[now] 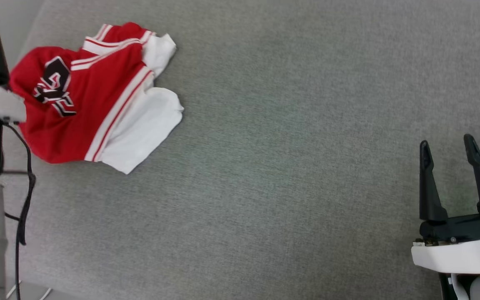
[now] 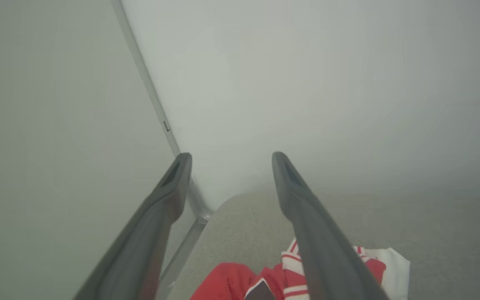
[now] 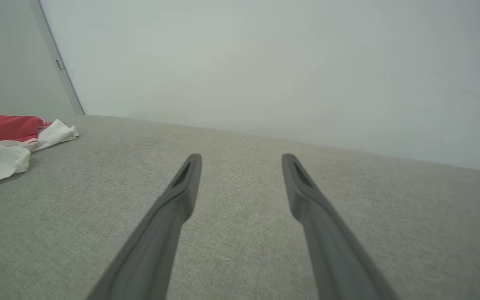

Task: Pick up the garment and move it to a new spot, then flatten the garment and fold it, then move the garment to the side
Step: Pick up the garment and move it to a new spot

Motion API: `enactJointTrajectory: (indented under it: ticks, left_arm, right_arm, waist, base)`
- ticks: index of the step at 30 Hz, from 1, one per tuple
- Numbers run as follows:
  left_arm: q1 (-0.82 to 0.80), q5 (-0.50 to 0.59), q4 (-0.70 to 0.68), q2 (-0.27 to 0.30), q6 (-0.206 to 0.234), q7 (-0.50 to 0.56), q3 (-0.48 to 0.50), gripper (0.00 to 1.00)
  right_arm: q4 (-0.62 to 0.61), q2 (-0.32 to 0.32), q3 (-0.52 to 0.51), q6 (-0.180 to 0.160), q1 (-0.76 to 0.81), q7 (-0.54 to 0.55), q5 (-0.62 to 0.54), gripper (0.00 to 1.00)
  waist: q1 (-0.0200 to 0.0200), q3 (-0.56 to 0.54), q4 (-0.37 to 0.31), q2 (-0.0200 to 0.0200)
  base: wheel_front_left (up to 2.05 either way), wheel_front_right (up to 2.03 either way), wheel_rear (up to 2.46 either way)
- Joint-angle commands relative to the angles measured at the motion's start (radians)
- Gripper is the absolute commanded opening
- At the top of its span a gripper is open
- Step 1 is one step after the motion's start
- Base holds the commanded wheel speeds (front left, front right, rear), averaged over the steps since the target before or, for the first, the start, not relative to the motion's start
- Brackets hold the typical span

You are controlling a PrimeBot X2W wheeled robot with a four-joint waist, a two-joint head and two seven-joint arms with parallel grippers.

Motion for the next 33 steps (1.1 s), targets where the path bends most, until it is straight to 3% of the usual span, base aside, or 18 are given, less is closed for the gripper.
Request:
enactJointTrajectory:
  ticks: [1, 9, 17, 22, 29, 30, 31, 33]
  left_arm:
    - [-0.025, -0.029, 0.017, 0.014, 0.001, 0.028, -0.029, 1.00]
    - [-0.125, -0.311, 0.059, 0.187, 0.001, 0.366, -0.304, 1.00]
    - [-0.150, -0.604, 0.023, 0.331, 0.000, 0.786, -0.467, 1.00]
    - [-0.114, -0.679, 0.110, 0.342, 0.000, 0.965, -0.558, 1.00]
    - [-0.087, -0.704, 0.181, 0.282, 0.000, 0.983, -0.655, 1.00]
    - [-0.088, -0.704, 0.181, 0.279, 0.000, 0.976, -0.669, 0.45]
    - [-0.094, -0.708, 0.183, 0.278, -0.001, 0.972, -0.678, 0.00]
    - [-0.117, -0.712, 0.178, 0.287, 0.000, 0.950, -0.692, 0.00]
  right_arm:
    - [-0.007, 0.001, -0.002, 0.000, -0.015, -0.002, -0.002, 1.00]
    - [-0.032, 0.001, -0.006, 0.000, -0.043, -0.002, -0.020, 1.00]
    - [-0.044, 0.001, -0.007, 0.000, -0.063, -0.002, -0.033, 1.00]
    - [-0.040, 0.001, -0.001, 0.000, -0.080, -0.002, -0.037, 1.00]
    - [-0.031, -0.002, 0.002, 0.000, -0.086, -0.002, -0.030, 1.00]
    - [-0.030, -0.002, 0.001, 0.000, -0.086, -0.002, -0.030, 1.00]
    - [-0.028, -0.003, 0.000, 0.000, -0.084, -0.002, -0.029, 1.00]
    - [-0.023, -0.002, -0.003, 0.000, -0.080, -0.002, -0.024, 1.00]
  waist:
    - [-0.0003, 0.032, -0.023, 0.0000]
    - [-0.0003, 0.097, -0.052, 0.0000]
    - [-0.0003, 0.158, -0.076, 0.0000]
    - [-0.0003, 0.193, -0.093, 0.0000]
    - [-0.0003, 0.202, -0.099, 0.0000]
    - [-0.0003, 0.200, -0.098, 0.0000]
    - [-0.0003, 0.197, -0.097, 0.0000]
    - [-0.0003, 0.184, -0.092, 0.0000]
  base:
    - [0.00, 0.00, 0.00]
    - [0.00, 0.00, 0.00]
    - [0.00, 0.00, 0.00]
    - [0.00, 0.00, 0.00]
    - [0.00, 0.00, 0.00]
    - [0.00, 0.00, 0.00]
    - [0.00, 0.00, 0.00]
    - [0.00, 0.00, 0.00]
